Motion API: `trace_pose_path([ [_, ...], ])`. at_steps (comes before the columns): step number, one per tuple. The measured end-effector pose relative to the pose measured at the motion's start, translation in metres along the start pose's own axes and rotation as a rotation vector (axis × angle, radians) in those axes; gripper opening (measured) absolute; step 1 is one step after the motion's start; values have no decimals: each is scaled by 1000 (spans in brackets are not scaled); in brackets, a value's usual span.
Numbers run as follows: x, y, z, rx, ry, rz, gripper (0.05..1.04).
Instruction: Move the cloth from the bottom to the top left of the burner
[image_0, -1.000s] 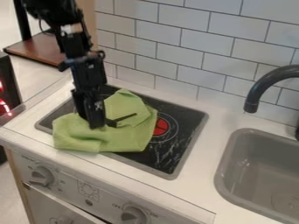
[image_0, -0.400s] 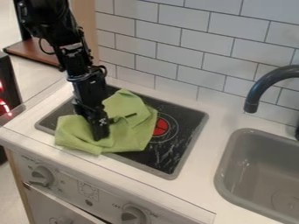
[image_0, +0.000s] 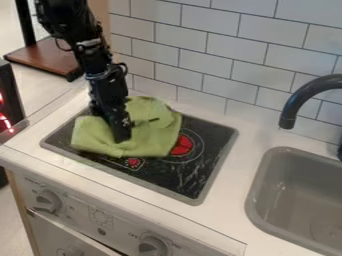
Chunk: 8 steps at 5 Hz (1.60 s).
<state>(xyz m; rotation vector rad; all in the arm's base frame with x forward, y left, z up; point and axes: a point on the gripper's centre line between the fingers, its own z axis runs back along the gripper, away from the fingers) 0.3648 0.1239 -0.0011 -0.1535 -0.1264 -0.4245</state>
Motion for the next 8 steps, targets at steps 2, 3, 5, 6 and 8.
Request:
trace_pose_path([
  [2, 26, 33, 2, 5, -16, 82, 999],
  [3, 25, 32, 2, 3, -11, 78, 999],
  [5, 17, 25, 6, -43, 48, 45, 999],
  [6, 22, 25, 18, -61, 59, 32, 999],
  [8, 37, 19, 52, -38, -37, -39, 999],
])
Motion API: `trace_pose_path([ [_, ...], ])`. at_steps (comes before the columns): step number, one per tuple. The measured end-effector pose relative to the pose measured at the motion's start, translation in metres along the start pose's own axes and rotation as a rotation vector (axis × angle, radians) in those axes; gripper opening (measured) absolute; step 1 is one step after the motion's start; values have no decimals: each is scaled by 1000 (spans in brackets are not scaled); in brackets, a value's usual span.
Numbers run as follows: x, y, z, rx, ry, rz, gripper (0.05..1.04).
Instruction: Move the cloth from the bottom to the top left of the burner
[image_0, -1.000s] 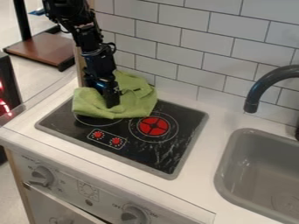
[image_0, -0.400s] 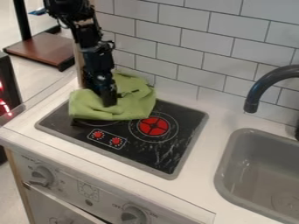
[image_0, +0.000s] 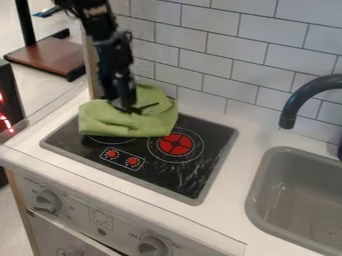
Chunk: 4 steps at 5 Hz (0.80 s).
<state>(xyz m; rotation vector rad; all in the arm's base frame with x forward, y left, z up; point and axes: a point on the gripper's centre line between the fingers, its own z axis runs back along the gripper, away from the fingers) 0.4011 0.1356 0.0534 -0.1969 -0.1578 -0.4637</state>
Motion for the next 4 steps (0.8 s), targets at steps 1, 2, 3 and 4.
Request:
trace_pose_path([
  [1, -5, -9, 27, 25, -74, -36, 999],
  [2, -14, -13, 48, 46, -128, -56, 999],
  [3, -13, -16, 54, 52, -135, -73, 999],
  [4, -14, -16, 53, 52, -135, -71, 999],
])
